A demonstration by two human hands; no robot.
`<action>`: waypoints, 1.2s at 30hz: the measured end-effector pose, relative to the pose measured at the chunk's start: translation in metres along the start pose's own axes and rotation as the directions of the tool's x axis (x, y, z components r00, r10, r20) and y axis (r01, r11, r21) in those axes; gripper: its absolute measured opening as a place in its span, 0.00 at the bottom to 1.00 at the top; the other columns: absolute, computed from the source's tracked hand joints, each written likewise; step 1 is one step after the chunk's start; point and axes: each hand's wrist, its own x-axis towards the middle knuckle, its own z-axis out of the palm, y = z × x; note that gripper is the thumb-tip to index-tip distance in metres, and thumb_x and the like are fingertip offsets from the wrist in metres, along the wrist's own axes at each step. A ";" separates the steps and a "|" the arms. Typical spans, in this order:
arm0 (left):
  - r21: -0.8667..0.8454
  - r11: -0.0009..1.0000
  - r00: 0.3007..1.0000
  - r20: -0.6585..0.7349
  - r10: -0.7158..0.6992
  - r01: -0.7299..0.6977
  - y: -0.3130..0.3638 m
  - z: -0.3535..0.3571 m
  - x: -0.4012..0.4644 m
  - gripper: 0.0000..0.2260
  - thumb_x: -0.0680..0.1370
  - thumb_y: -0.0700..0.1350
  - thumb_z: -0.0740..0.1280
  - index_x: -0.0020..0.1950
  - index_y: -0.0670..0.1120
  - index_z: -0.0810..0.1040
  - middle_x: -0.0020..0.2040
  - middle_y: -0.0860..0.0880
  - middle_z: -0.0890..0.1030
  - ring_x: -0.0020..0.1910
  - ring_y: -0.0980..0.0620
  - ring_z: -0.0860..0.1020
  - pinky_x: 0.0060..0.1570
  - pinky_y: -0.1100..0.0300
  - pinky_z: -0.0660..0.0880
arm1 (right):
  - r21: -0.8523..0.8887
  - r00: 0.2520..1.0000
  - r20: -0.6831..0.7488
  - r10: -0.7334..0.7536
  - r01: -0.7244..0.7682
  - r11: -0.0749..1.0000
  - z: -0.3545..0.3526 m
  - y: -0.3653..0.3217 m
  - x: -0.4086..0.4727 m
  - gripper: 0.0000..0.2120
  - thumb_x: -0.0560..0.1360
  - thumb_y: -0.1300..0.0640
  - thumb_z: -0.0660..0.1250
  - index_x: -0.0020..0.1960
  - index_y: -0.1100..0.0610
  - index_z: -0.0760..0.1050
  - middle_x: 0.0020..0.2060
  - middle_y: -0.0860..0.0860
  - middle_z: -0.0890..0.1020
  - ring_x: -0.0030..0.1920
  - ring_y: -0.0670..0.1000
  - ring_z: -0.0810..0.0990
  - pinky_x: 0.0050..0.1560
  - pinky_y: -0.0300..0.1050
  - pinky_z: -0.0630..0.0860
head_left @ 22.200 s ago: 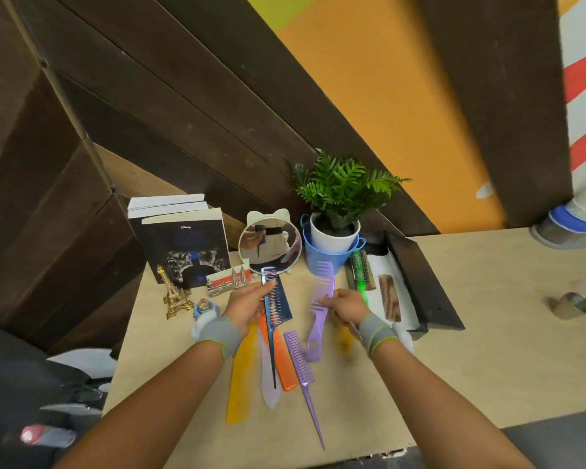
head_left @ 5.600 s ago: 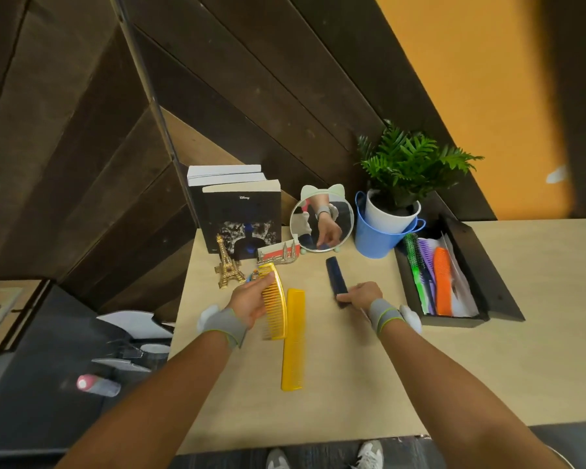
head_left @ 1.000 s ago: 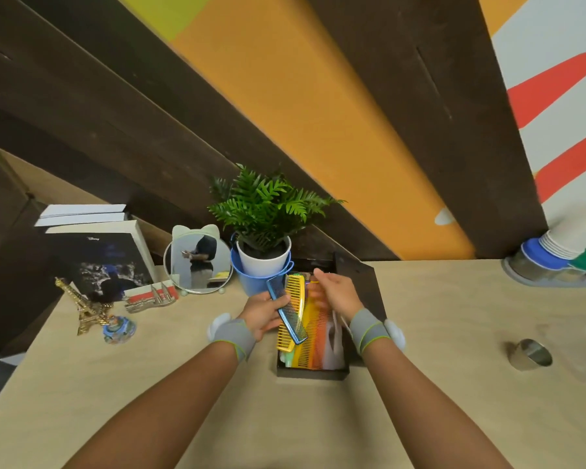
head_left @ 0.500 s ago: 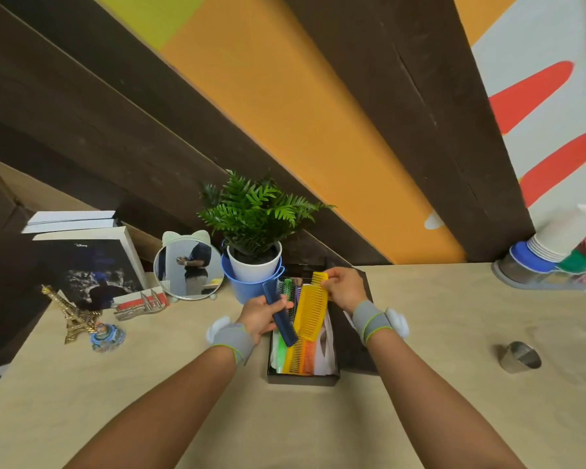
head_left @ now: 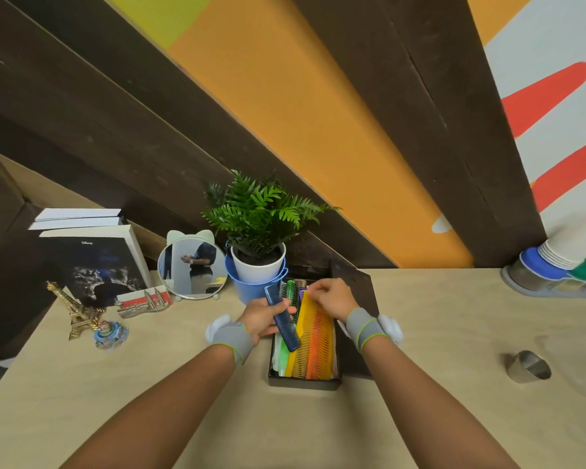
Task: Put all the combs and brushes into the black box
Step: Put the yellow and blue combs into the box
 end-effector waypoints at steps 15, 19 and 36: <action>0.245 0.969 0.999 0.028 0.031 -0.037 0.001 0.003 -0.003 0.12 0.73 0.45 0.71 0.54 0.47 0.77 0.48 0.48 0.81 0.42 0.55 0.79 0.45 0.63 0.75 | 0.103 0.983 0.176 -0.049 0.031 0.994 -0.002 -0.021 0.013 0.15 0.72 0.69 0.69 0.57 0.74 0.76 0.29 0.49 0.78 0.29 0.42 0.75 0.40 0.33 0.72; 0.080 0.997 0.995 -0.098 0.028 -0.020 -0.006 -0.018 -0.008 0.14 0.74 0.45 0.69 0.59 0.44 0.78 0.50 0.46 0.81 0.40 0.57 0.79 0.43 0.66 0.74 | -0.002 0.996 0.087 0.033 -0.033 0.999 0.009 -0.009 0.024 0.13 0.73 0.66 0.69 0.55 0.70 0.79 0.31 0.47 0.75 0.33 0.42 0.71 0.41 0.35 0.71; -0.102 0.994 0.992 -0.124 0.018 -0.031 -0.006 -0.040 -0.022 0.07 0.78 0.50 0.62 0.44 0.49 0.76 0.42 0.51 0.79 0.39 0.55 0.79 0.40 0.65 0.73 | 0.106 0.998 0.070 -0.006 -0.001 0.994 0.032 -0.021 0.001 0.08 0.73 0.64 0.67 0.37 0.60 0.80 0.37 0.56 0.79 0.35 0.49 0.74 0.40 0.39 0.71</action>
